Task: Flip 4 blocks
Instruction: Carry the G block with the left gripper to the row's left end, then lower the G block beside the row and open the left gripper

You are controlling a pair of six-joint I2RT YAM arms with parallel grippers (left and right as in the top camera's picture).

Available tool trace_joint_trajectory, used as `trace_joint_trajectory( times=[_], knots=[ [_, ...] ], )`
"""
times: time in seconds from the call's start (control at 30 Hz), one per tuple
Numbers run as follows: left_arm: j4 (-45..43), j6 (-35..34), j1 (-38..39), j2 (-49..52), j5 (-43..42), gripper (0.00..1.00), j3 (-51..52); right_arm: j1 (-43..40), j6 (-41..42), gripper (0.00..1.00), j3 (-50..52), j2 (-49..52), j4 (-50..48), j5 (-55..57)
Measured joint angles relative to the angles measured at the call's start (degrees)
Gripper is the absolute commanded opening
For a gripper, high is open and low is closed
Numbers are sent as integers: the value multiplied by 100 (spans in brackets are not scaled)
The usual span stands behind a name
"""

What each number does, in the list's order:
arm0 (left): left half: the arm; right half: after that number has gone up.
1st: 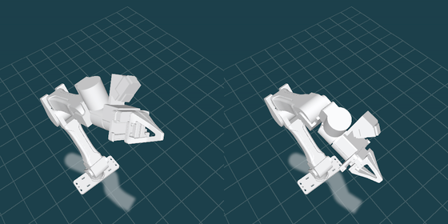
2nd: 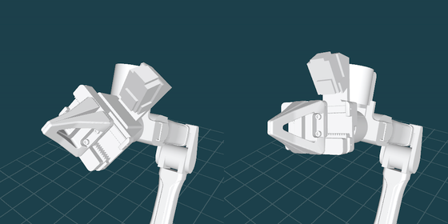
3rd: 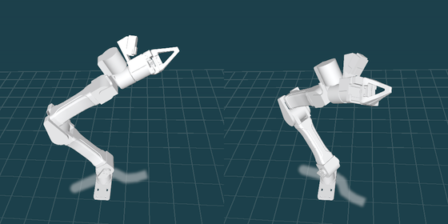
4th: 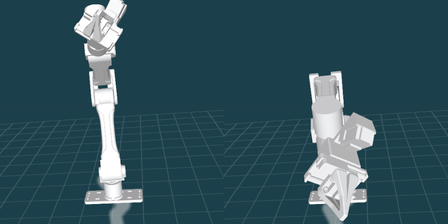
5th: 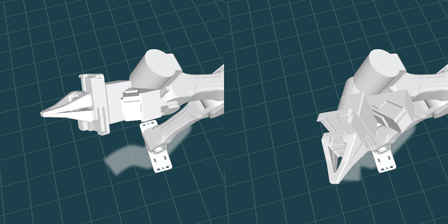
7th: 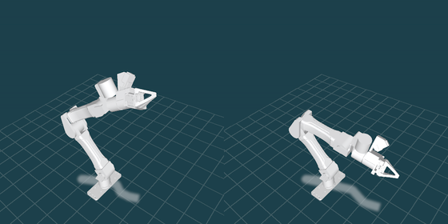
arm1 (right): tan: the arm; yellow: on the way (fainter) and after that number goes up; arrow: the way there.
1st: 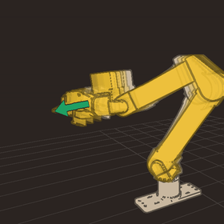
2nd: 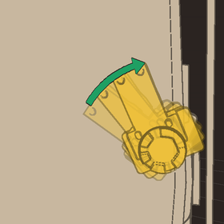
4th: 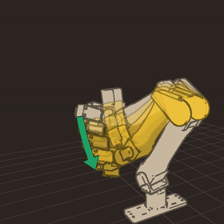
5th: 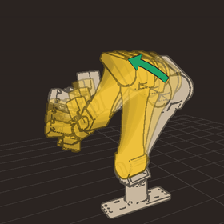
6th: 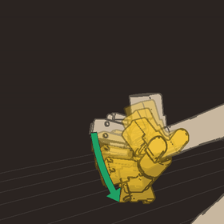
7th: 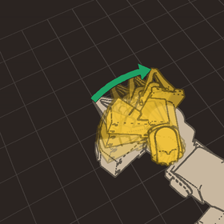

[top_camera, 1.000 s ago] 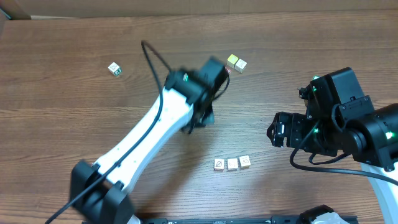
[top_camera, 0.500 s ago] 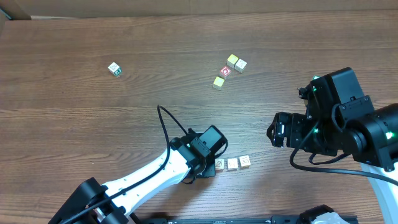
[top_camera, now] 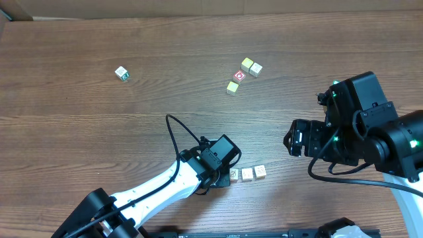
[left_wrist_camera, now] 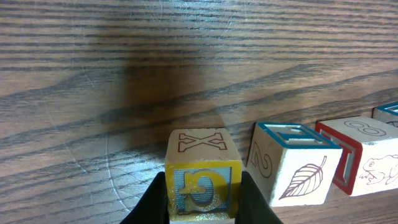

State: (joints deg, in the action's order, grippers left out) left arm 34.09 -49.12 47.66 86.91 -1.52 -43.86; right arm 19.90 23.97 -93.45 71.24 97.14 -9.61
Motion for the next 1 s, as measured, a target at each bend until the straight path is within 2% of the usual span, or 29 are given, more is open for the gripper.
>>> trace_joint_trajectory(
  times=[1.0],
  knots=[
    [-457, -4, 74, -20, -24, 4, 118, 0, 2, 93, 0, 0, 0, -2]
  ],
)
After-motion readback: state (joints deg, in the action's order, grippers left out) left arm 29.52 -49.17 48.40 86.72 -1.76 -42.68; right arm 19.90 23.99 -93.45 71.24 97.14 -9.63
